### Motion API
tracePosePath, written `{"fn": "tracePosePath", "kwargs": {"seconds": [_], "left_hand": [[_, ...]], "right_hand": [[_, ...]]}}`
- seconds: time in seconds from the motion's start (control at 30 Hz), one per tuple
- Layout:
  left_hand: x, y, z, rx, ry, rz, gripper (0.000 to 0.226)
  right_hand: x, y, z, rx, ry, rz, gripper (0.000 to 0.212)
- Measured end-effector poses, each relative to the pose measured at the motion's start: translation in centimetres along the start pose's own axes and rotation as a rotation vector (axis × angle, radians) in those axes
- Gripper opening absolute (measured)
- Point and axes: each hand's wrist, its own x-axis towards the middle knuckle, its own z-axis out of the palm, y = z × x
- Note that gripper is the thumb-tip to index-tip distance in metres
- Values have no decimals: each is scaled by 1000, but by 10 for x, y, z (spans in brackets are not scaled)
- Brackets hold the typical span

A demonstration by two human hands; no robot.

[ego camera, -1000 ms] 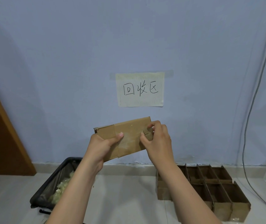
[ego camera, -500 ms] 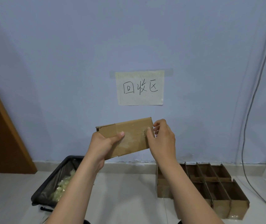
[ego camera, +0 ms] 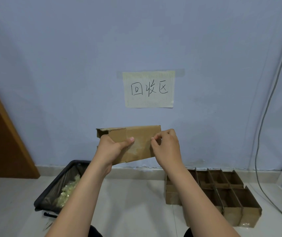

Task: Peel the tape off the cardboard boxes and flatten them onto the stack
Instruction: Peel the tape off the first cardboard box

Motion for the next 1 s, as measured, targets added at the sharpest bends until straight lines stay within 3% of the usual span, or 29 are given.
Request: {"fn": "tracePosePath", "kwargs": {"seconds": [0.47,0.7,0.9,1.0], "left_hand": [[6,-5,1,-22,55,-30,19],[12,-5,-9,-75,145,-57,19],[9,-1,-11,-86,134,-54,18],[8,-2,-6,-41,98,-34,18]], "right_hand": [[0,-4,-2,56,-2,-13,11],[-3,-6,-8,242,37,-16,10],[-6,-1,5,17,-50,-2,36],[-8,-5,9,44,-48,31,61]]}}
